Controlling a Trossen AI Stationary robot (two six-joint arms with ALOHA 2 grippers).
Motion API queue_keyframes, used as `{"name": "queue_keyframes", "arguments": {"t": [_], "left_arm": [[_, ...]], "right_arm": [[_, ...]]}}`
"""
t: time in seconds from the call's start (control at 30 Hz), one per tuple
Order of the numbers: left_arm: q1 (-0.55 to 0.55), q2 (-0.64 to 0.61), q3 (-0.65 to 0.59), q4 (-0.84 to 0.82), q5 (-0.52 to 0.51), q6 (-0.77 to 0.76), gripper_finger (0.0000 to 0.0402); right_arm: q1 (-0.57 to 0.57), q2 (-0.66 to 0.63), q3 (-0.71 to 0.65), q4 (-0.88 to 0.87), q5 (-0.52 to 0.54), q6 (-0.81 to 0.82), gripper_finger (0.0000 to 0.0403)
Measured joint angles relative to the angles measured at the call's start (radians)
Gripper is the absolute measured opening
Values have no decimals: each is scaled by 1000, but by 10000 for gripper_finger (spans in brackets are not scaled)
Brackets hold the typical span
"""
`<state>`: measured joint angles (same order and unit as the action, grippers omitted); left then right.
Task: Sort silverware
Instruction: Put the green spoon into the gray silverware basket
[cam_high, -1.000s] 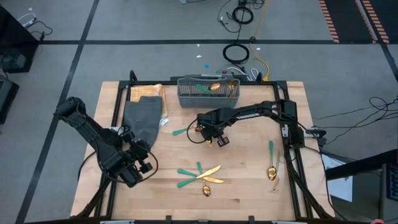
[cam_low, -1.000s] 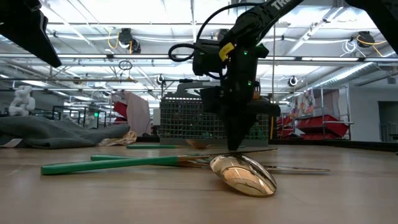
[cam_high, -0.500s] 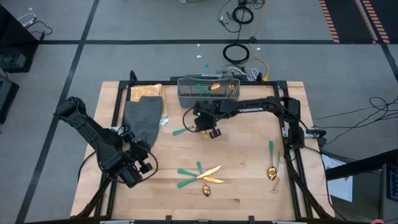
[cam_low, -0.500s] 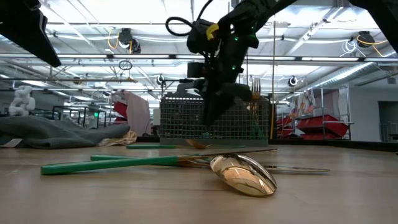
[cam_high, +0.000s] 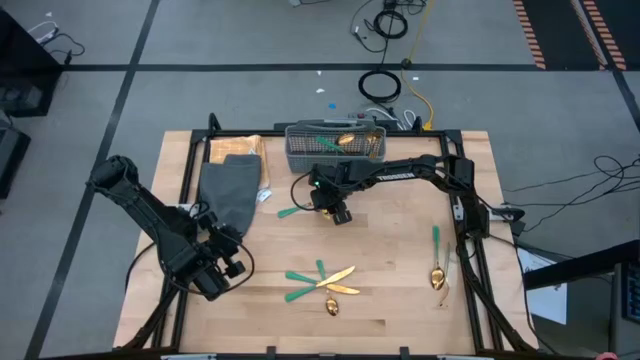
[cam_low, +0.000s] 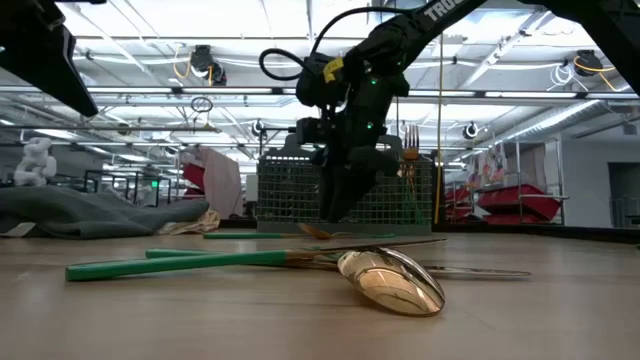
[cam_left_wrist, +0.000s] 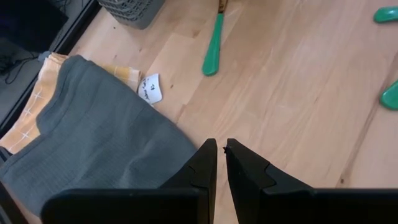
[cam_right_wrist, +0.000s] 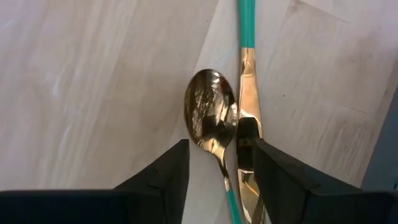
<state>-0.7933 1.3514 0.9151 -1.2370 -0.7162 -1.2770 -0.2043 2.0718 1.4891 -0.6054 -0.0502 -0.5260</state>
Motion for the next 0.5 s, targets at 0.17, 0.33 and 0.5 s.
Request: {"name": "queue_keyframes", "arguments": {"t": [0.17,0.33,0.5], "left_arm": [[0,0,-20,4,5,-1,44],[0,0,-23,29,6,0,44],[0,0,-23,33,27,0,44]], "right_arm": [[0,9,0,-2,2,73,185],[17,18,0,-6,-1,100,187],[47,18,0,53,-3,124,187]]}}
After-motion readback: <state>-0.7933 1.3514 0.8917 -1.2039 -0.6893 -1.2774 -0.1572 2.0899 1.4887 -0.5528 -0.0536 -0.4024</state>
